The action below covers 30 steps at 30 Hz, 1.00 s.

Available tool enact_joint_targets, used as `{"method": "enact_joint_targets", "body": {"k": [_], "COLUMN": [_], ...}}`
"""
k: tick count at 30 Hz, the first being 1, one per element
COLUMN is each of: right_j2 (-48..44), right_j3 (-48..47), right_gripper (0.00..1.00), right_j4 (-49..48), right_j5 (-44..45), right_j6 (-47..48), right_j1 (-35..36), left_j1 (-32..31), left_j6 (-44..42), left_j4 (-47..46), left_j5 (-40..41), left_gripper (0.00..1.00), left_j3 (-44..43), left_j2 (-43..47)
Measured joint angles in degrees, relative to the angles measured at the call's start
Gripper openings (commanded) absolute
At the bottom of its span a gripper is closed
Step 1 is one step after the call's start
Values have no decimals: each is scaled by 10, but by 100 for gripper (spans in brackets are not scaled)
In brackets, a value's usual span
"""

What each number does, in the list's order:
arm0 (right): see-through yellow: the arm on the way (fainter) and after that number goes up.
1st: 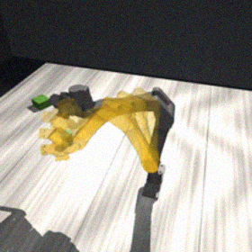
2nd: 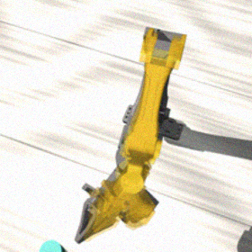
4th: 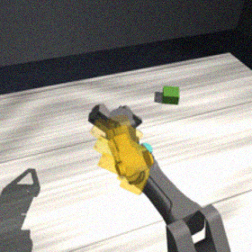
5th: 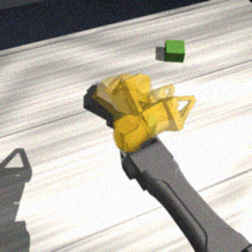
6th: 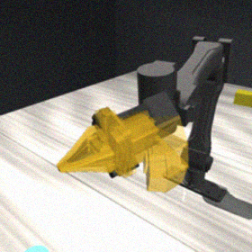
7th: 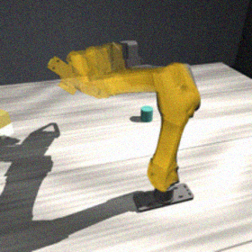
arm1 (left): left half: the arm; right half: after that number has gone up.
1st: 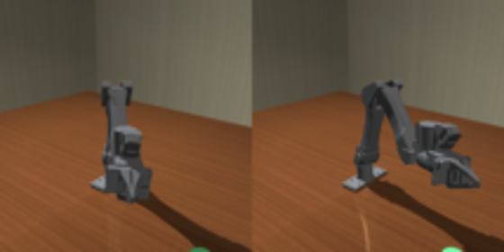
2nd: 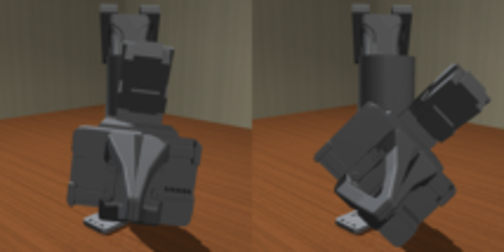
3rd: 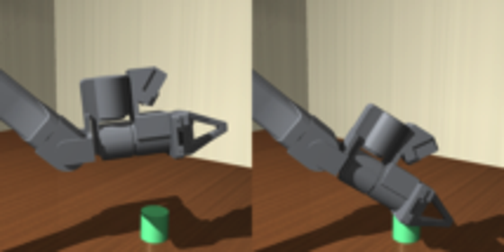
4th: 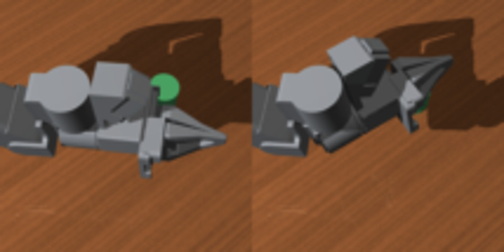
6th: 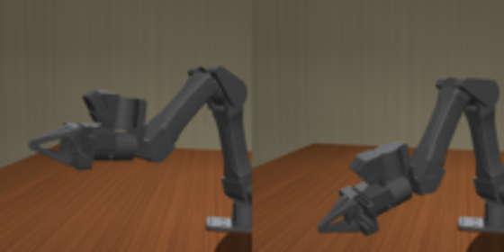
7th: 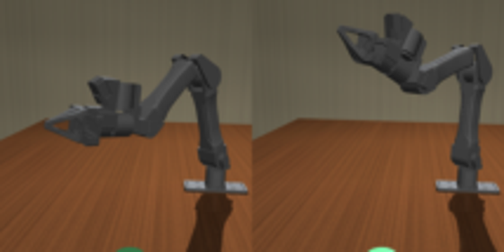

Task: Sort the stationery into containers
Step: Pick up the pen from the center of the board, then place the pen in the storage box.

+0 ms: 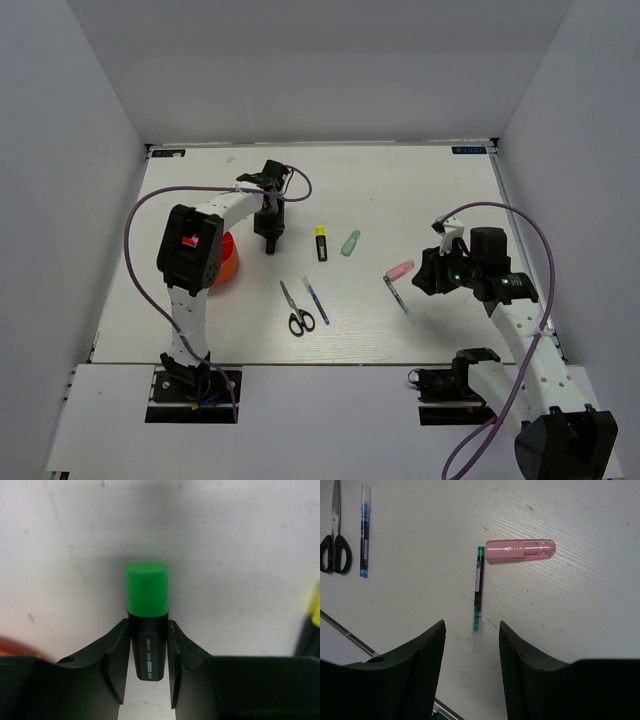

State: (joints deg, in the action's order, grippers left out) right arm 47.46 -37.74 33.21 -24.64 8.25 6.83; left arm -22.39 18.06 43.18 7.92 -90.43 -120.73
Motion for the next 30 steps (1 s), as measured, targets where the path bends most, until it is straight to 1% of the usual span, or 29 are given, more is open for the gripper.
{"method": "enact_joint_targets", "body": {"k": [4,8,11,14,18,21,24,30], "right_j2": [-1,-3,-3,-3,-7,-7,-7,-6], "right_j3": [0,0,0,0,0,0,0,0], "right_gripper": [52,52,52,52,52,52,52,52], "right_j4": [1,1,1,1,1,1,1,1], "right_j5": [-2,-2,-4,-6,-11,-16,-20,-25], "right_j6": [1,1,1,1,1,1,1,1], "right_j1": [0,0,0,0,0,0,0,0], "left_j1": [-7,-15,-19,-19,-21,-26,-36,-53], "left_j6": [7,18,25,28,21,7,-11,-68], "left_j4": [-5,-32,-62,-87,-127,-156,-188,-258], "left_j5": [0,8,18,43,98,148,202,275], "left_gripper": [0,0,0,0,0,0,0,0], "left_j3": [52,115,148,211,311,367,399,406], "left_j2": [74,209,293,377,466,504,523,527]}}
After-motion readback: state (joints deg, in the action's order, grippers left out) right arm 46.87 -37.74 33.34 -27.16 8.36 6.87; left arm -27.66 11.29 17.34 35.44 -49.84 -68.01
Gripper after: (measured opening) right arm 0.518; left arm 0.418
